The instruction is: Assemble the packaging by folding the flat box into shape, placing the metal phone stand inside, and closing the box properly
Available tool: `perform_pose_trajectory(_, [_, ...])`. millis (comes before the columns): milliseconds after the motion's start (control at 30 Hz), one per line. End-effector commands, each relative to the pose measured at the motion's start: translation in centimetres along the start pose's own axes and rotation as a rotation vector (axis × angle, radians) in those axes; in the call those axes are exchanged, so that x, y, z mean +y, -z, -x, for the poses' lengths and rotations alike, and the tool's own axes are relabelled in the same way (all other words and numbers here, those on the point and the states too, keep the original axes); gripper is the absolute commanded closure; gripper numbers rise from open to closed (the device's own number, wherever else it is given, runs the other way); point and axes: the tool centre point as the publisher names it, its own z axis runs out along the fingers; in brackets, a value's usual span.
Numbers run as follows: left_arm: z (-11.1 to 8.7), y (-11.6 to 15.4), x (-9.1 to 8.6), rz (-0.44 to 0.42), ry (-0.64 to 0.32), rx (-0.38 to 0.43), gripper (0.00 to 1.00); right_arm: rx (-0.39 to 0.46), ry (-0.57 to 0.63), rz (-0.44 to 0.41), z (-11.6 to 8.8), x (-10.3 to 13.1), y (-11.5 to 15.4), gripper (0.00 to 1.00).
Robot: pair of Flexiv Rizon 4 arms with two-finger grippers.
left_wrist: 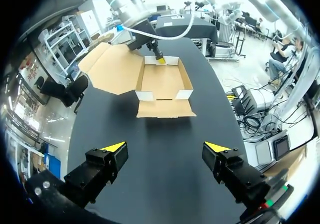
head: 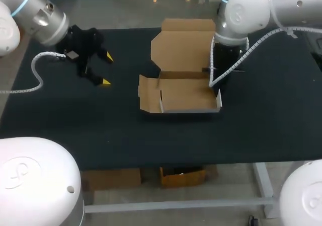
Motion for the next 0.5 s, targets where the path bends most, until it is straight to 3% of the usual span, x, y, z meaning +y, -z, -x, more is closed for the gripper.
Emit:
perform_pose_trajectory(33, [-0.19,-0.33,0.2,-0.004,0.005,0.005,0.0,-0.007,-0.003,-0.048,-0.4,0.59,-0.31,1.0])
perform_pose_trajectory(500, [-0.5,-0.81,0.34,-0.011,0.018,0.014,0.0,-0.01,-0.032,-0.088,-0.41,0.59,-1.26,1.0])
